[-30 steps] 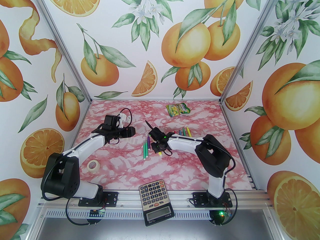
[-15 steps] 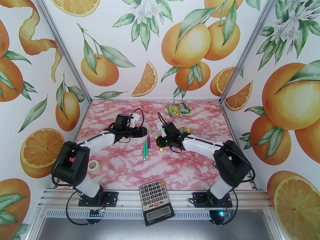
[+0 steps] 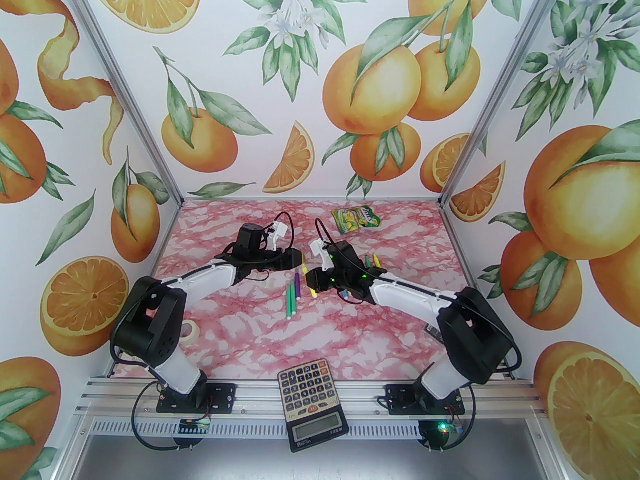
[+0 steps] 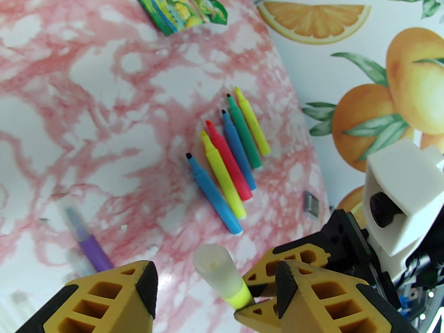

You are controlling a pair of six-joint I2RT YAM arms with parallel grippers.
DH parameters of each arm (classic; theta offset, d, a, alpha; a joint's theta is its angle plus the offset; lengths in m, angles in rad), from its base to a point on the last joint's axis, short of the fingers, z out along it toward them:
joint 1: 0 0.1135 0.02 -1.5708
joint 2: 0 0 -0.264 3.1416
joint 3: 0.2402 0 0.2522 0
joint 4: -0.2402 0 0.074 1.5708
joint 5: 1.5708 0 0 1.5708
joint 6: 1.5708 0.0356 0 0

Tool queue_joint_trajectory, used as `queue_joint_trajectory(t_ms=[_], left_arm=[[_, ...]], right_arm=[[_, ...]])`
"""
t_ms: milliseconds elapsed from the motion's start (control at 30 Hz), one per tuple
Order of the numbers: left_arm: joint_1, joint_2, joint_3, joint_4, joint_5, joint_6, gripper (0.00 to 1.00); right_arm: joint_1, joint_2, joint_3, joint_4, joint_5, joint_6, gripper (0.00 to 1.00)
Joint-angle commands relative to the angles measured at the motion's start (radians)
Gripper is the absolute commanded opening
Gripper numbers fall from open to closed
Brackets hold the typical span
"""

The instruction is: Open the pen caps

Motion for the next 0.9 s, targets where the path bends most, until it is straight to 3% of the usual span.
queue_joint_trajectory(t_ms=[0,633,867], left_arm=[[-0.009,0.014,0.036,0.061,0.046,-0.027,0.53],[-0.017,0.038,0.046,0.08,0.089,-0.057,0.19],[-0.017,0.037,0.061,0.076,0.098,-0.071,0.05]], right_arm=[[0.003,-0.034,-0.014,0.047,-0.024,-0.001,0.14],[0.002,-0.049,-0.024,0.059,0.01,-0.015,0.15],[0.003,-0.033,-0.023,0.049,0.034,-0.017,0.35]])
